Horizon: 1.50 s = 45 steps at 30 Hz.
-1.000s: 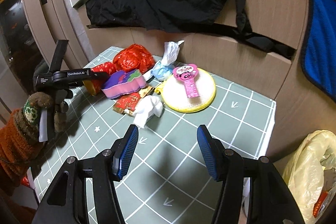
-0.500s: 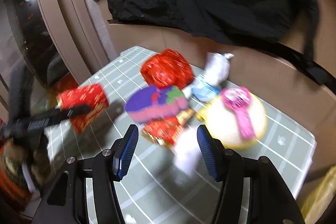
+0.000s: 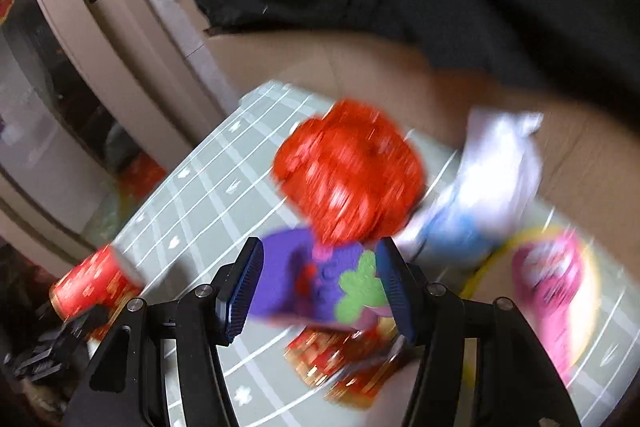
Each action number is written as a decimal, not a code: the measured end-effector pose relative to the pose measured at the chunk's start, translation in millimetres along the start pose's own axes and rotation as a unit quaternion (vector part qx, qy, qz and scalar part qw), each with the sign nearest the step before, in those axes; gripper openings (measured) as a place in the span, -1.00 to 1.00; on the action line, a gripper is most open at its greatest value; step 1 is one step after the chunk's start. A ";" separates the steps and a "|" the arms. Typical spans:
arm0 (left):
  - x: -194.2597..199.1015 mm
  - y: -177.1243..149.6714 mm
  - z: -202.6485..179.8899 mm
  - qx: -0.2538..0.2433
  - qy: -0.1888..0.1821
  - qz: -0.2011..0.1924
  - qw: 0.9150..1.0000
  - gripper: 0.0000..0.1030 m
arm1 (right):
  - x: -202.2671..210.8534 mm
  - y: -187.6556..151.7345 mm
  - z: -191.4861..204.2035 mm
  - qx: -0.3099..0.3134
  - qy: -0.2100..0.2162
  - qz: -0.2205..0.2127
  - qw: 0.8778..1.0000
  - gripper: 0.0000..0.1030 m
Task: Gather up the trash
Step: 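Grasp the red paper cup with left tool while right tool grasps purple sponge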
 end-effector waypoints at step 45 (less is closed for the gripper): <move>-0.5 -2.5 -45.9 -0.048 -0.019 0.001 0.999 0.09 | 46.9 -79.5 29.6 0.095 -0.093 0.005 0.991 0.20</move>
Point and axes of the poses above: each gripper's, at about its wrist camera, not at the fingertips, and x roughly against the way its jaws point, z to its left, y to its top, the point moved 10 cm from there along -x, roughly the way its jaws point, and after that the axes turned 6 degrees about z, right-handed, at the moved point
